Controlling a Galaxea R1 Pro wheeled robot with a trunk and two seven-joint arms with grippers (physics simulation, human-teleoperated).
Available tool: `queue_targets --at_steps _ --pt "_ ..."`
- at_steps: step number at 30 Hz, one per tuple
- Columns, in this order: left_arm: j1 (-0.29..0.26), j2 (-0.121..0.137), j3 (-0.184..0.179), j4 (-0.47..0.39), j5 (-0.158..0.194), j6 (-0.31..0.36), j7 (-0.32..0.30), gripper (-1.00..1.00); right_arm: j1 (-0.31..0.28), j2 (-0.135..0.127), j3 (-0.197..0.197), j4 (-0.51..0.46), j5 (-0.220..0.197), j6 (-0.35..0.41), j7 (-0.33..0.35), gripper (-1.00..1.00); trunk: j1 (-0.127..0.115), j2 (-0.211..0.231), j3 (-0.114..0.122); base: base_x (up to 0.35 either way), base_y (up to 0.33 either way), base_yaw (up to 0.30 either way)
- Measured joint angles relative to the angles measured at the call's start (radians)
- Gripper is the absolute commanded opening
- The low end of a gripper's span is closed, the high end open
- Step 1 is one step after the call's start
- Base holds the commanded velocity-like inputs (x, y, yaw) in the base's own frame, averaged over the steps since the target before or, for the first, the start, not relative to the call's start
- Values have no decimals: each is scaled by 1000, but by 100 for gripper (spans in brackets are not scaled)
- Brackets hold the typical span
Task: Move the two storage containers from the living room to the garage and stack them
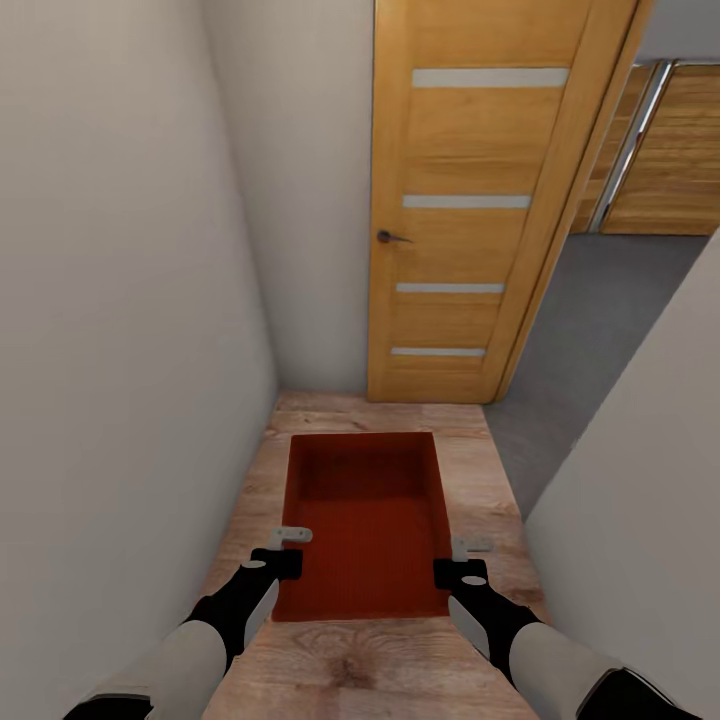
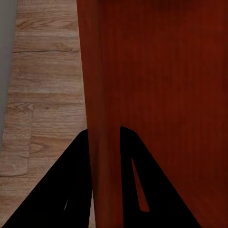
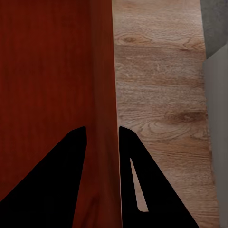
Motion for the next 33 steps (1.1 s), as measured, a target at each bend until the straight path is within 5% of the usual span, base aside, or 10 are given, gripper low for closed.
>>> queue_targets --at_steps 33 --pt "0 0 0 0 1 0 0 -100 0 0 0 0 0 0 0 -100 0 0 0 323 0 0"
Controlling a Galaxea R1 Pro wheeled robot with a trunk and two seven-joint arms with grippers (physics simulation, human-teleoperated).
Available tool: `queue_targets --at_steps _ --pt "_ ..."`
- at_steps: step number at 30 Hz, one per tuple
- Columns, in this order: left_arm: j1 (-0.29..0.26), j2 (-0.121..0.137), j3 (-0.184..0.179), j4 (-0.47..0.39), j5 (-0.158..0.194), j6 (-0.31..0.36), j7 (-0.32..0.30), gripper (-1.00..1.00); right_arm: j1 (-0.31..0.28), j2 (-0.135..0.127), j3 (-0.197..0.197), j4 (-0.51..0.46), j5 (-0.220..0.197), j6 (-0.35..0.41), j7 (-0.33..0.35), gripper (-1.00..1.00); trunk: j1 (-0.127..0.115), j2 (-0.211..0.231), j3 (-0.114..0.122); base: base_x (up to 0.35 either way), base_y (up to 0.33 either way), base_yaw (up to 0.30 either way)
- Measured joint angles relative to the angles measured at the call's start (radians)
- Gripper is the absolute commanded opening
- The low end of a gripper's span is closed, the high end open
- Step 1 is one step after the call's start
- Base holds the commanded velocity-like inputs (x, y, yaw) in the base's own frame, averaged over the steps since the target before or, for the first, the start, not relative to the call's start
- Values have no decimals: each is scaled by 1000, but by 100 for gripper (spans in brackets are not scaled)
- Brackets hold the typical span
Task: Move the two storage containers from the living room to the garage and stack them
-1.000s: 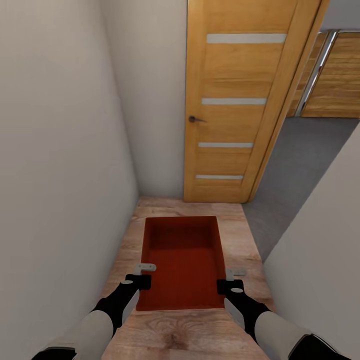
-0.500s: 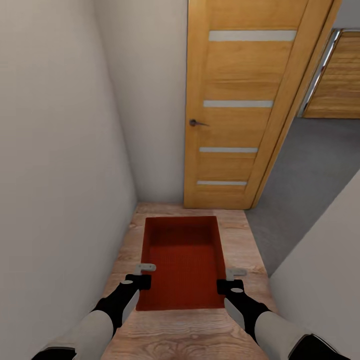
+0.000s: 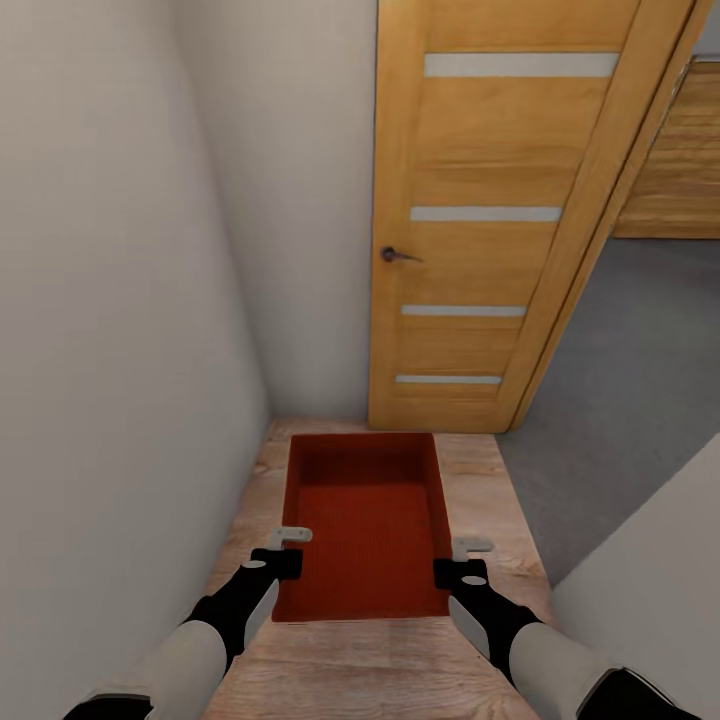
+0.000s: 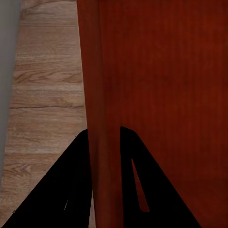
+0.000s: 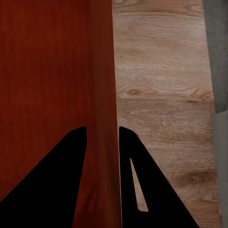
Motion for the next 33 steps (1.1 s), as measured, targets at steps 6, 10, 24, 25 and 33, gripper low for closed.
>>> queue_targets --at_steps 6,10,24,25,33 --pt "0 0 0 0 -1 0 0 -100 0 0 0 0 0 0 1 -100 0 0 0 323 0 0" --pt "0 0 1 0 -1 0 0 -100 0 0 0 0 0 0 0 -100 0 0 0 323 0 0" --pt "0 0 1 0 -1 -1 0 -100 0 0 0 0 0 0 0 -100 0 0 0 323 0 0" --pt "0 0 1 1 -1 -2 0 -100 0 0 0 0 1 0 0 -100 0 0 0 323 0 0" --pt "-1 0 2 7 1 -9 0 -100 0 0 -2 -2 7 0 -1 -100 1 0 0 104 0 -181"
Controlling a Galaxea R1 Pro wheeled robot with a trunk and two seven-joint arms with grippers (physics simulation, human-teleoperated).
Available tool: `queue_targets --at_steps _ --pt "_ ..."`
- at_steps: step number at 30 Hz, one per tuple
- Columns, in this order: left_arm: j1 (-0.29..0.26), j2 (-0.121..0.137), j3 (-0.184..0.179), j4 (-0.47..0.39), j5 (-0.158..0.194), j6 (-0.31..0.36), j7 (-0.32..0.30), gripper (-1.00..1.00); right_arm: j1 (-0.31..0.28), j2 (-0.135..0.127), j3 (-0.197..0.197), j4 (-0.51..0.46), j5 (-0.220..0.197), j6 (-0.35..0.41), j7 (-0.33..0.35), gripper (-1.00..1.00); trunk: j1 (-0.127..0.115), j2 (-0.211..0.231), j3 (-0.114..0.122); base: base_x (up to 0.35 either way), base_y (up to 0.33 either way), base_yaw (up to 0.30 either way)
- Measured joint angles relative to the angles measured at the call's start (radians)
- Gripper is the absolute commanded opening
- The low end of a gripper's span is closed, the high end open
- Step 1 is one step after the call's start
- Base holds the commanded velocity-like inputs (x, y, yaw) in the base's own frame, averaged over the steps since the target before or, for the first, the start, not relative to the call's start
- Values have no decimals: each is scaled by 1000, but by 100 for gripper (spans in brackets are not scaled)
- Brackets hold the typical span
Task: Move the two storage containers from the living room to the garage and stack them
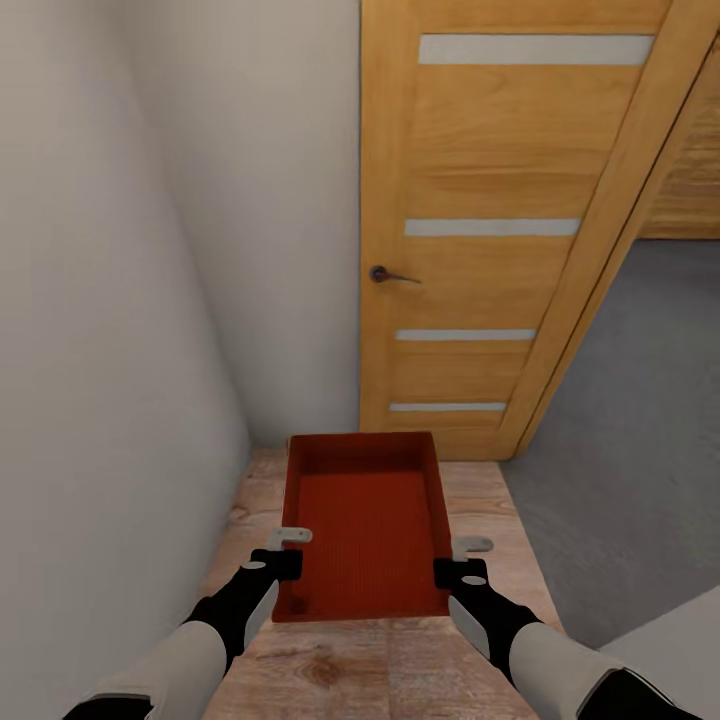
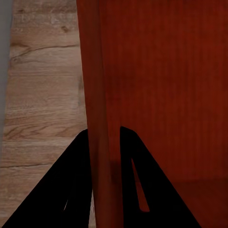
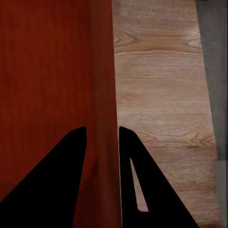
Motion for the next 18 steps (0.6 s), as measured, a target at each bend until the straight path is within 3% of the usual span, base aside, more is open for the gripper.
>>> queue_targets --at_steps 18 --pt "0 0 0 1 0 0 0 -100 0 0 1 0 -2 0 0 -100 0 0 0 1 0 -282"
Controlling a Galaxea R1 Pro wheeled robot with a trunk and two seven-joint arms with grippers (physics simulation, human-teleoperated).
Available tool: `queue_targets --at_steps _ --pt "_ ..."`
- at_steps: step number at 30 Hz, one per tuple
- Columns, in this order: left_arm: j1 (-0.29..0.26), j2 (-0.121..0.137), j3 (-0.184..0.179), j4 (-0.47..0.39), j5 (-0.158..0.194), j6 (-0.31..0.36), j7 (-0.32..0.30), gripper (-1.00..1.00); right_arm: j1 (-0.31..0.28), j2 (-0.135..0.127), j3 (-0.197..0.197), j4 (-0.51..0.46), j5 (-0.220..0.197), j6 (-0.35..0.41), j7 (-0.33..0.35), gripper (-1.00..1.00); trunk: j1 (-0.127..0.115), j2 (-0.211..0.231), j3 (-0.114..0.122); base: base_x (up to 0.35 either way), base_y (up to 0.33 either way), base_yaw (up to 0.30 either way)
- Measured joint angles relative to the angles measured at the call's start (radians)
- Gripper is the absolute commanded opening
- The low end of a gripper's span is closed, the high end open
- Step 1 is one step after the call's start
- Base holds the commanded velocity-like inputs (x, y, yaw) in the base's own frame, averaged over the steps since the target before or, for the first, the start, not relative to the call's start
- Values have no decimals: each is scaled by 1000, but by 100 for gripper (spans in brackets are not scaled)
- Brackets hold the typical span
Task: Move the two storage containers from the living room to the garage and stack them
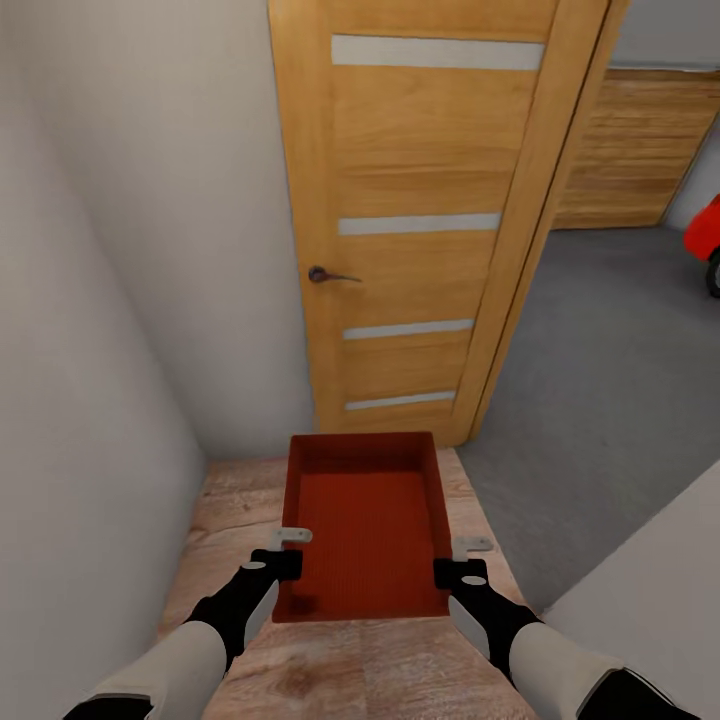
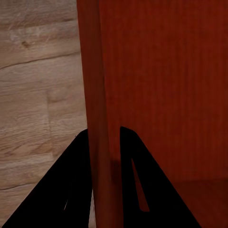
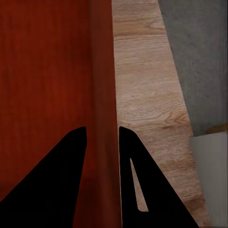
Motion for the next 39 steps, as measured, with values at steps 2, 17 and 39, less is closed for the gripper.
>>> queue_targets --at_steps 2,17,39 --pt "0 0 1 0 0 0 0 -100 0 0 0 0 0 0 0 -100 0 0 0 0 0 -283" --pt "0 0 2 0 -2 0 -1 -100 0 0 -1 0 1 0 0 -100 0 0 0 0 0 -54" --pt "1 0 3 -14 -8 16 -2 -100 0 0 -4 1 -4 0 4 -100 0 0 0 86 145 -11"
